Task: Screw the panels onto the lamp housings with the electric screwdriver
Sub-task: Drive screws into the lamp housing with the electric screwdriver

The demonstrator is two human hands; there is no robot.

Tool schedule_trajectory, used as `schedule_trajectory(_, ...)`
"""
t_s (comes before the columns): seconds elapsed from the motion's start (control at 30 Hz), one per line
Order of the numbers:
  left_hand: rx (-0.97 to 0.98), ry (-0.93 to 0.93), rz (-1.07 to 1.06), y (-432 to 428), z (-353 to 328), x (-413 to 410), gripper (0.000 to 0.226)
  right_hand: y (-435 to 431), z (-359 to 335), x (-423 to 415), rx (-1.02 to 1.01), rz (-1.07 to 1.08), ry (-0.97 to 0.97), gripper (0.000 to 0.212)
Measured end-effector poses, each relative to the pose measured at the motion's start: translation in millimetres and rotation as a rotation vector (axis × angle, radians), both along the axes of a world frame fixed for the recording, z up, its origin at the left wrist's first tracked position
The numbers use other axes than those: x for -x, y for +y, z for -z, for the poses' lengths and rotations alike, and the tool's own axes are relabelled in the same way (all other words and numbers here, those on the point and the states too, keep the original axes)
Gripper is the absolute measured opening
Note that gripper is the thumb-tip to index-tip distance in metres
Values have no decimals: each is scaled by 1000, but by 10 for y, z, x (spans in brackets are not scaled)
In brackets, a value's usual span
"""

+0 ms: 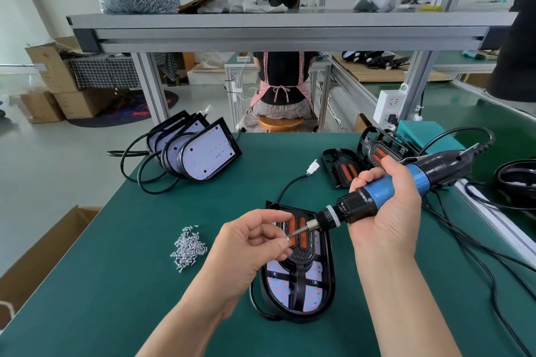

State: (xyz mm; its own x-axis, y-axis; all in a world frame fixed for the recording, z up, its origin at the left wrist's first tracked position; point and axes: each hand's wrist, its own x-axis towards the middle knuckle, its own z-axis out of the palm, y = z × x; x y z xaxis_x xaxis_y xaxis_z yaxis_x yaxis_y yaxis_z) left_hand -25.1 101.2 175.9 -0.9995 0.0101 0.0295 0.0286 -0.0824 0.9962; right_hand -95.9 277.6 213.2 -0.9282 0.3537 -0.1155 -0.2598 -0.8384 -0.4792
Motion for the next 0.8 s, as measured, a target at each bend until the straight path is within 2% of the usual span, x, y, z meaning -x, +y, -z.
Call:
schedule_trajectory(0.43, -27, -1, -8, 6, 24, 42, 35, 18, 18, 33, -9, 0, -2, 16)
schedule_trajectory(0.8, 56, 37, -112, 133, 72, 44, 40, -22, 52, 30, -29, 22, 5, 15)
